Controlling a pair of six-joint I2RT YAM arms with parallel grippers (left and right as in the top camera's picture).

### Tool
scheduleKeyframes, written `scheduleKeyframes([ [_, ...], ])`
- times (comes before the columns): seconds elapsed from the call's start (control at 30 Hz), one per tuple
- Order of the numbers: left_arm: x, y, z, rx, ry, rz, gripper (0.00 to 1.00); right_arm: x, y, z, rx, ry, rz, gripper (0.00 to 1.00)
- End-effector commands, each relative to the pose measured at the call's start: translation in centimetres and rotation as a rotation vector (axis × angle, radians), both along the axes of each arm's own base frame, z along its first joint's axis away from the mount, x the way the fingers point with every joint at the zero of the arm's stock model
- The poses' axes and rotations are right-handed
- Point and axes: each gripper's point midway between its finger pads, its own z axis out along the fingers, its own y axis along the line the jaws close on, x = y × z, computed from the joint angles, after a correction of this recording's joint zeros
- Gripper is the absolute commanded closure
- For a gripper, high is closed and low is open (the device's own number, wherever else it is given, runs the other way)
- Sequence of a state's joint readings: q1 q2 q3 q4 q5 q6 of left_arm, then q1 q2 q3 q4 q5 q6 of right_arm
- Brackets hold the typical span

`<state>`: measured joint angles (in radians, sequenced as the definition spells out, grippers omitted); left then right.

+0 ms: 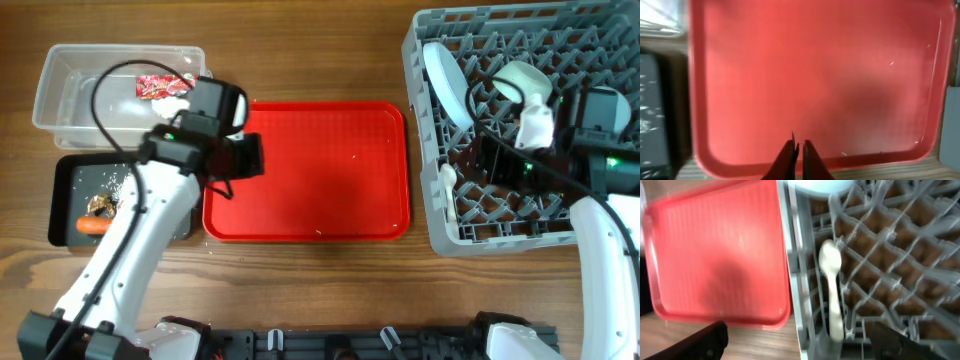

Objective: Sort waste into correct bins and load items into the dishwasher rack

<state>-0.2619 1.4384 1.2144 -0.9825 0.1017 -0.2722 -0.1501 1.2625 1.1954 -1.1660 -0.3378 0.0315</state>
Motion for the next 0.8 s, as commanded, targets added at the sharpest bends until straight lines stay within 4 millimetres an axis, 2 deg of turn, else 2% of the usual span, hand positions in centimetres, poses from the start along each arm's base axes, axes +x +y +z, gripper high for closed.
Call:
scheduleKeyframes([
  [0.0,-1.6,1.9,0.7,0.03,0.056,0.013,0.69,-0.4,0.0,0.2,-0.034,-0.01,0.05,0.11],
  [0.03,-2.5,2.2,0.7,0.037,0.085,0.015,0.54,-0.5,-0.2,0.7,-0.043,-0.032,0.04,0.11],
  [0.07,-2.9,2.3,0.9,0.039,0.089,0.016,0.33,-0.6,-0.2,1.1,-0.046,-0.053,0.03,0.11],
  [0.1,-3.2,2.4,1.0,0.042,0.088,0.016,0.06,-0.7,-0.2,1.4,-0.045,-0.072,0.02,0.11],
  [0.13,-3.6,2.4,1.6,0.038,0.075,0.016,0.0,-1.1,-0.1,2.2,-0.051,-0.119,0.016,0.1],
  [0.2,-4.1,3.1,2.8,0.052,-0.005,0.042,0.0,-1.7,0.0,3.3,-0.066,-0.22,0.013,0.0],
  [0.3,-5.0,5.0,4.6,0.093,-0.151,0.128,0.0,-3.0,-0.4,3.9,-0.101,-0.326,-0.03,0.0],
  [0.4,-6.8,6.1,6.3,0.077,-0.319,0.156,0.0,-4.7,-1.1,4.4,-0.133,-0.423,-0.109,0.0],
  [0.53,-9.6,8.3,8.0,0.046,-0.524,0.279,0.0,-6.5,-1.9,7.1,-0.182,-0.557,-0.164,0.0],
  [0.7,-11.0,8.7,10.1,0.0,-0.647,0.304,0.0,-6.7,-2.0,7.1,-0.187,-0.559,-0.168,0.0],
  [0.77,-11.0,8.8,10.1,-0.001,-0.649,0.304,0.0,-6.7,-2.0,7.1,-0.187,-0.558,-0.168,0.0],
])
